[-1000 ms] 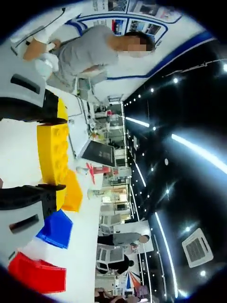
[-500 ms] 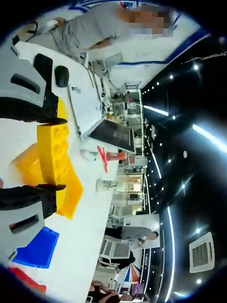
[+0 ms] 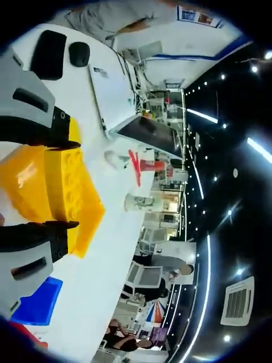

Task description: Take apart the toy blocks one by one and place each separated block into its matching bin, sorting the blocks by their type until all the connected pieces are disassembled and separated into the correct bins

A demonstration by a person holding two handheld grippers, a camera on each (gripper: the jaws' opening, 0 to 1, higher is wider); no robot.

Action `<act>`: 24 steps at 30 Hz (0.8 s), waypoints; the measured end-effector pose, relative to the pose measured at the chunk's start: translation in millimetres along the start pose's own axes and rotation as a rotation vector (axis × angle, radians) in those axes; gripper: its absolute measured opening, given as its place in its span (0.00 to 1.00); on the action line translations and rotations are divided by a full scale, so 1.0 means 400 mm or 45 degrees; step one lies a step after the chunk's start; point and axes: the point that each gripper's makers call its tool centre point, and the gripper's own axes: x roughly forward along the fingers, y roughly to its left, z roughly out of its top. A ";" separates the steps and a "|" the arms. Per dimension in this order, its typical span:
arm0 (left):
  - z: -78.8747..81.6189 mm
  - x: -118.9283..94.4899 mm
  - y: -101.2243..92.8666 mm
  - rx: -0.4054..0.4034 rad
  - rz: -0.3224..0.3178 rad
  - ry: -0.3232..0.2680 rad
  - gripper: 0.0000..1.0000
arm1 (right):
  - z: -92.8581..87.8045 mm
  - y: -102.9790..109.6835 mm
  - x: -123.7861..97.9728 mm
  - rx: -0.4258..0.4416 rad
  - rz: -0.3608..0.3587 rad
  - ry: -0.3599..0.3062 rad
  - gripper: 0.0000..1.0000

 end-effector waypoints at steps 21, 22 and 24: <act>0.009 0.018 -0.157 -0.010 -0.009 -0.019 0.50 | 0.093 0.000 -0.249 -0.017 0.154 -0.113 0.71; 0.007 0.019 -0.157 -0.010 -0.010 -0.017 0.50 | 0.096 0.004 -0.278 -0.019 0.171 -0.120 0.68; 0.004 0.021 -0.159 -0.003 -0.012 -0.010 0.51 | 0.092 0.018 -0.337 -0.027 0.195 -0.129 0.64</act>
